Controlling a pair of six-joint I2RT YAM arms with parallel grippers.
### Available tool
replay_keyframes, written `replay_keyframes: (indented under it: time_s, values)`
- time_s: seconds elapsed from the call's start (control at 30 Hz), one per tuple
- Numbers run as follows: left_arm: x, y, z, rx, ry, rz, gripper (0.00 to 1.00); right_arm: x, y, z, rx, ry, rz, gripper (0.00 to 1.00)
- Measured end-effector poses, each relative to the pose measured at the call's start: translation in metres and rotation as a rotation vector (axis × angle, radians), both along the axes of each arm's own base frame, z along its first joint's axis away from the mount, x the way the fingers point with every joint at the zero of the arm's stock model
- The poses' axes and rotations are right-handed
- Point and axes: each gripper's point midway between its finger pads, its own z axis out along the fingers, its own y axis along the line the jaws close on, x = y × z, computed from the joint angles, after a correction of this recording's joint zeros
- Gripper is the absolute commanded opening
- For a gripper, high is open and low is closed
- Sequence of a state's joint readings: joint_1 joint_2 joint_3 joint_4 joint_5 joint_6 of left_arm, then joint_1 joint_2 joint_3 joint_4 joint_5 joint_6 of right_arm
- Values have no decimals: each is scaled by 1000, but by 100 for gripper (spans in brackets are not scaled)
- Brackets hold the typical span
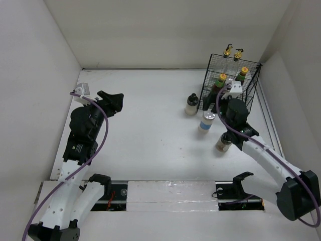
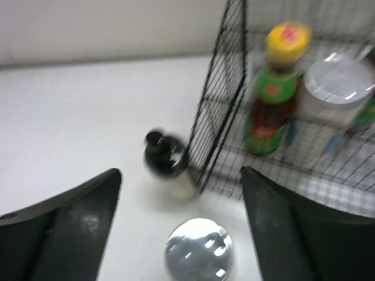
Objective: Organize the condiment bottles
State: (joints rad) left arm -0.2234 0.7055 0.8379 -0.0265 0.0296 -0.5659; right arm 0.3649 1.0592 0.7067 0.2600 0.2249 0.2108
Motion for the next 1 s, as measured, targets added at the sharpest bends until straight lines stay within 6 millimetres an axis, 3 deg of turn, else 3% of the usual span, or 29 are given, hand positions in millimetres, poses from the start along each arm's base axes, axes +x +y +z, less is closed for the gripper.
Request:
replay_keyframes:
  time_s: [0.17,0.27,0.43,0.5,0.7,0.83,1.0]
  values:
    - [0,0,0,0,-1,0,61,-24,29,-42,-68,139,87,100]
    - [-1,0,1,-1,-3,0,61,-33,24,-71,-104,219,70,100]
    - [-1,-1,1,-1,-2,-5,61,-32,15,-95,-139,289,19,100]
    - [-1,-1,1,-1,-3,-5,61,-33,13,-104,-154,321,10,91]
    - [0,-1,0,0,-1,-5,61,-32,9,-121,-172,367,-18,64]
    - [1,-2,-1,1,5,-8,61,-29,5,-119,-180,354,-47,55]
    - [2,-2,-2,1,8,-10,61,-24,2,-109,-186,313,-69,52]
